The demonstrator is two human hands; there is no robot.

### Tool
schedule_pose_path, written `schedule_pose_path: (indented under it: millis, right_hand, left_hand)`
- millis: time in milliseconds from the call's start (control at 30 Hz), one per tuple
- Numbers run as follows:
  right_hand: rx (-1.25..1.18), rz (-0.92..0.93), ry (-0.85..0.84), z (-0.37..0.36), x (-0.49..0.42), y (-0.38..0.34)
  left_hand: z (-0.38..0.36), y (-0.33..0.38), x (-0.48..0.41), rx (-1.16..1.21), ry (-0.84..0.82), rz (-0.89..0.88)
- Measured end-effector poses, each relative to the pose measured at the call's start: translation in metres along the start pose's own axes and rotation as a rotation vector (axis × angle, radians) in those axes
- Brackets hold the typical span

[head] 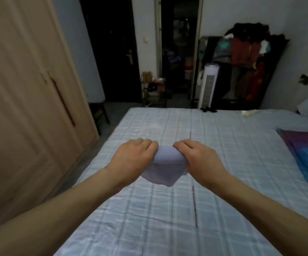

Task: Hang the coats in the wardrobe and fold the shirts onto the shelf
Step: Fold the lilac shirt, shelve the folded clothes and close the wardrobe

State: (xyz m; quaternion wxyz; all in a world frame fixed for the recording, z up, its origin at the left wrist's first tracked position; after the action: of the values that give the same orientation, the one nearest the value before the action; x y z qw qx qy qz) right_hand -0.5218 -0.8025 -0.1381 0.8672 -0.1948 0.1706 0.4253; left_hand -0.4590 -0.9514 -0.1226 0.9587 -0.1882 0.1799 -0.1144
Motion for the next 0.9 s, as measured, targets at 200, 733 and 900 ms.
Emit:
schedule_pose_path:
  millis: [200,733,900]
  right_hand:
    - [-0.071,0.220,-0.034,0.013,-0.041,-0.098]
    - [-0.520,0.893,0.214,-0.042,-0.063,-0.518]
    - [-0.632,1.005,0.135,-0.064,-0.043,-0.660]
  left_hand:
    - [0.063,-0.060,0.086,-0.127,-0.025,0.189]
    - [0.183,-0.188,0.472,-0.382,-0.175,0.784]
    - [0.217,-0.212,0.606,-0.509,-0.203,0.904]
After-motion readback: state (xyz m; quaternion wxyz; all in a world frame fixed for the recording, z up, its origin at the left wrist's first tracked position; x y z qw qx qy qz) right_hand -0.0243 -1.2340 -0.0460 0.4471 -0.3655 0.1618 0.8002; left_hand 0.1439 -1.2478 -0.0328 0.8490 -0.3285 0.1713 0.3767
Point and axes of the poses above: each hand's wrist, its own x-axis away from the middle knuckle, its own z-axis out of the back of the hand, y = z × x, the point moved 6 cm from there along -x, towards the middle knuckle, and after that the axes turned 5 degrees about -x, right-handed, at the moved point
